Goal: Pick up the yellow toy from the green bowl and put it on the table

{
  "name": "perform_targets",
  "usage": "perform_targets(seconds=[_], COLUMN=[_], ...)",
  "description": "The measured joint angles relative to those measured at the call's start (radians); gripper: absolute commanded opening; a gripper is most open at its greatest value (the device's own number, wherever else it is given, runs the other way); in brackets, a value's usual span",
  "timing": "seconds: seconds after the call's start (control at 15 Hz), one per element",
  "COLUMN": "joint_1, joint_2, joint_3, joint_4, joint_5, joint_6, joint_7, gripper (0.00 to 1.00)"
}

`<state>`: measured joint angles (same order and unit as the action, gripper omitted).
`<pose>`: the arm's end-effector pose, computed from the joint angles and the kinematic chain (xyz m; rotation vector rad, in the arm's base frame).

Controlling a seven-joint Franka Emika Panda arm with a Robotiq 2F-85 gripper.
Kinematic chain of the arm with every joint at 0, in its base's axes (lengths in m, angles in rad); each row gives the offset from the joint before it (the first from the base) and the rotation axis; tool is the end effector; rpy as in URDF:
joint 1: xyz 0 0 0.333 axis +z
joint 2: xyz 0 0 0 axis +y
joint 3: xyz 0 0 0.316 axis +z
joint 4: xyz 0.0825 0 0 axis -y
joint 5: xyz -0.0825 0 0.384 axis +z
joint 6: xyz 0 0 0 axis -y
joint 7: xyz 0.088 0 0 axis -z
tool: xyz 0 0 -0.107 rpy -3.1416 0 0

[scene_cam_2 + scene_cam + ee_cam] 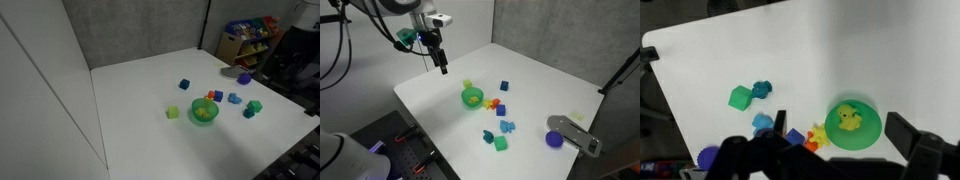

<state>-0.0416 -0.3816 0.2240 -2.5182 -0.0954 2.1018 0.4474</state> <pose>0.4063 0.0700 0.4075 2.9515 -0.3443 0.0092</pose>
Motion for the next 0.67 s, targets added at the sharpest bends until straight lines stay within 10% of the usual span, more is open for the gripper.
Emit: perform_targets(seconds=[0.67], joint_1=[0.036], joint_2=[0.030], joint_3=[-0.021], joint_4=[0.015], joint_5=[0.000], joint_6=[0.004], joint_7=[-0.034], gripper=[1.00])
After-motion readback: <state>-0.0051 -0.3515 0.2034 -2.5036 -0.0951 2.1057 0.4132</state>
